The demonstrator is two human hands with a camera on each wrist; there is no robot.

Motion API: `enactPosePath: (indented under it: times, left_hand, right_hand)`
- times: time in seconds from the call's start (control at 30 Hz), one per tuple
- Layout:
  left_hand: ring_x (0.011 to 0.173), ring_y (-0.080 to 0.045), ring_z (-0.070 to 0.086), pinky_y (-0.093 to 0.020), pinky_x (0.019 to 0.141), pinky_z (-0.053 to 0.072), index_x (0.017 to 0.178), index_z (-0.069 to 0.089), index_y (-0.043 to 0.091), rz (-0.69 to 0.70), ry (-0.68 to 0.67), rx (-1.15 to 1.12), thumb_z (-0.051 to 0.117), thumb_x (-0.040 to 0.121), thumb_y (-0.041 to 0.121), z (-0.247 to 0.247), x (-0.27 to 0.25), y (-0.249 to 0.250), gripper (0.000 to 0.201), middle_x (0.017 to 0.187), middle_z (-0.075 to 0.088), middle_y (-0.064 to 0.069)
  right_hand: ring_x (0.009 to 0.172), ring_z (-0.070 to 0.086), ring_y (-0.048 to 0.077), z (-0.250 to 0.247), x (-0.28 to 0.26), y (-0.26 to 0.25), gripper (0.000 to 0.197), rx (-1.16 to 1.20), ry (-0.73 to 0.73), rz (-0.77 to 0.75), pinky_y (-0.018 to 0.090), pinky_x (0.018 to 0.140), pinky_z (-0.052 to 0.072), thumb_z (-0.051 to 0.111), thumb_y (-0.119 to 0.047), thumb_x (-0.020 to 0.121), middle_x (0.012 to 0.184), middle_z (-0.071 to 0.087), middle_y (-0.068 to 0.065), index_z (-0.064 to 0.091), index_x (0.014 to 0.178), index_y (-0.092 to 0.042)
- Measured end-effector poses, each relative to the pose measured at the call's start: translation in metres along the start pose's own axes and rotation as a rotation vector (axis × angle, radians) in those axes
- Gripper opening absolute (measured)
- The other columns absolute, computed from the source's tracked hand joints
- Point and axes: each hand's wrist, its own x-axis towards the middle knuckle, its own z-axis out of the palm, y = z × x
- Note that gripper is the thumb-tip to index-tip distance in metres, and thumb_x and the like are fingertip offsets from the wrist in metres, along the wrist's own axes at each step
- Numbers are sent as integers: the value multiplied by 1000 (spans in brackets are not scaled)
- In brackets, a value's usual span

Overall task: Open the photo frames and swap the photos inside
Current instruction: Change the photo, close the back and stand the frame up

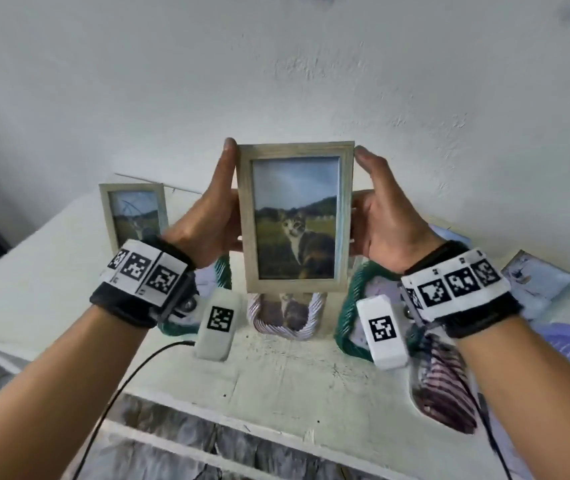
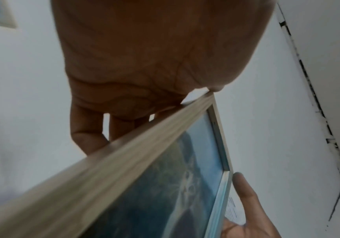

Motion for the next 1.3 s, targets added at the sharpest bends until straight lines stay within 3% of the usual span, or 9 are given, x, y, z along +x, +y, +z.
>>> enactPosePath:
  times: [0.13, 0.23, 0.37, 0.53, 0.67, 0.77, 1.07, 1.2, 1.3]
  left_hand:
    - [92, -28, 71, -43, 89, 50, 108, 73, 9, 37, 34, 147, 2, 82, 83, -46, 45, 48, 106, 102, 73, -16]
    - [95, -30, 69, -44, 90, 52, 118, 69, 7, 10, 0, 184, 8, 81, 85, -83, 83, 72, 106, 108, 71, -19]
    - [98, -34, 64, -44, 92, 53, 118, 66, 5, -58, -44, 185, 19, 85, 81, -128, 133, 81, 96, 110, 68, -21]
    - [72, -27, 65, -40, 80, 52, 100, 65, 9, -200, -96, 135, 27, 93, 63, -160, 176, 63, 66, 87, 66, -13]
    - [70, -28, 63, -40, 77, 52, 95, 63, 12, -296, -135, 124, 34, 88, 59, -174, 202, 32, 55, 86, 62, -13]
    - [74, -30, 60, -41, 79, 52, 100, 61, 12, -339, -156, 120, 40, 72, 58, -183, 214, 6, 58, 90, 60, -14]
    - [67, -26, 61, -34, 71, 51, 99, 60, 11, -459, -157, 131, 40, 70, 56, -193, 222, -48, 57, 80, 61, -10]
    - [68, -24, 59, -33, 72, 49, 98, 61, 14, -476, -143, 125, 32, 90, 54, -194, 219, -62, 50, 80, 59, -9]
    - [73, -25, 61, -36, 77, 51, 101, 63, 15, -465, -136, 127, 39, 74, 59, -194, 216, -63, 57, 81, 64, -8]
  right_hand:
    - [98, 54, 40, 11, 66, -45, 106, -64, -7, 4, 58, 101, 40, 33, -88, 75, 120, 49, 38, 55, 120, 6]
    - [88, 62, 34, 13, 112, -67, 92, -52, 22, 32, 49, 88, 52, 33, -84, 78, 98, 64, 22, 67, 101, -2]
    - [88, 65, 32, 12, 167, -71, 80, -17, 71, 80, 42, 82, 53, 34, -73, 84, 100, 66, 18, 68, 106, -4]
    - [79, 66, 29, 3, 218, -47, 67, 4, 121, 210, 39, 76, 51, 35, -63, 87, 93, 67, 15, 64, 106, -6]
    - [87, 61, 30, -5, 247, -20, 70, -12, 119, 341, 42, 85, 47, 36, -56, 86, 105, 60, 20, 56, 128, -3]
    - [83, 61, 29, -8, 261, 1, 59, -5, 102, 407, 42, 84, 47, 37, -52, 87, 97, 64, 17, 60, 118, -7]
    - [78, 59, 28, -3, 280, 41, 40, -73, 54, 574, 42, 81, 50, 39, -36, 86, 93, 58, 15, 52, 112, -9]
    - [73, 58, 26, -3, 283, 51, 28, -108, 68, 578, 41, 79, 51, 38, -28, 86, 80, 56, 11, 50, 104, -9]
    - [70, 56, 24, -3, 285, 54, 18, -118, 80, 546, 40, 78, 51, 40, -25, 87, 75, 53, 8, 49, 93, -12]
